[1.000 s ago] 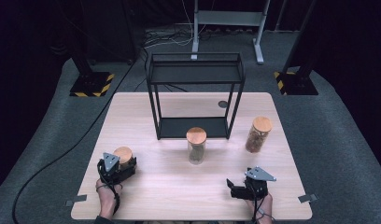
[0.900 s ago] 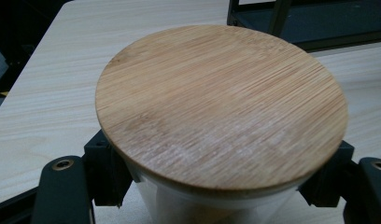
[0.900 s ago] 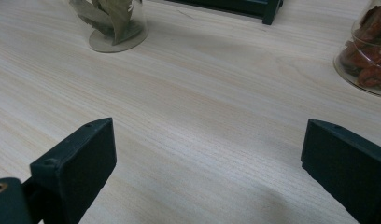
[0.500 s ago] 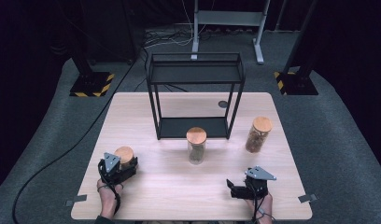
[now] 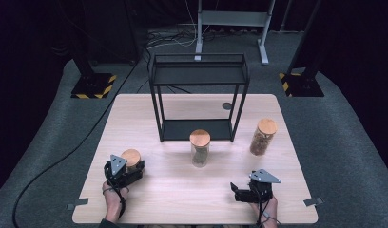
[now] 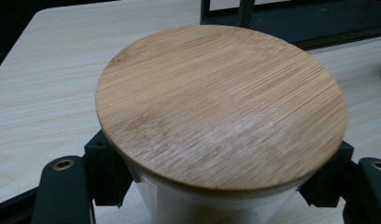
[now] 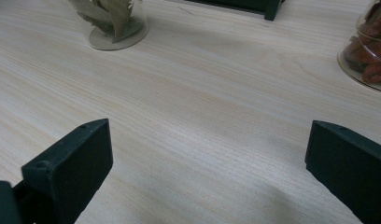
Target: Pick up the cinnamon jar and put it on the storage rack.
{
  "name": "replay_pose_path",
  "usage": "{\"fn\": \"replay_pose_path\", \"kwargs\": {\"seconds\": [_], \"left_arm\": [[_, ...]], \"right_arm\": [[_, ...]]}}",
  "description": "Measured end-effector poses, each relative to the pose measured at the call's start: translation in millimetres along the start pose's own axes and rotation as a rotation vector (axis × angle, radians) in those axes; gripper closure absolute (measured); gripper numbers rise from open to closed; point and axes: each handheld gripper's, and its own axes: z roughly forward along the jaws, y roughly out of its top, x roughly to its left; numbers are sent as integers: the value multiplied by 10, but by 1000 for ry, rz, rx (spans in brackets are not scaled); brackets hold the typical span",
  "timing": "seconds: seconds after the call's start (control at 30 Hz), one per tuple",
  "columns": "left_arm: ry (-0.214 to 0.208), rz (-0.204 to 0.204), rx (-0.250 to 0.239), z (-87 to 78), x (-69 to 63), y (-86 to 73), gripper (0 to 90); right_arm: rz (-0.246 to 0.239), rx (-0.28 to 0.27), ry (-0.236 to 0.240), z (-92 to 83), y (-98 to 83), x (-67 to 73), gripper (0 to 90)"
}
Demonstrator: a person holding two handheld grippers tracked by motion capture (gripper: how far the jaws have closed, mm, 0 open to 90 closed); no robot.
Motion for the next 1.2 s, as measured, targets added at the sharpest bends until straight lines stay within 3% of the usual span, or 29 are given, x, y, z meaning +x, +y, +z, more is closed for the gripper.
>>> {"fn": "replay_pose_path", "kwargs": {"seconds": [1.2], "left_arm": [[-84,64,-13,157,-338,207,255]], "right_arm": [[-8,5,3,3,1,7,10]]}}
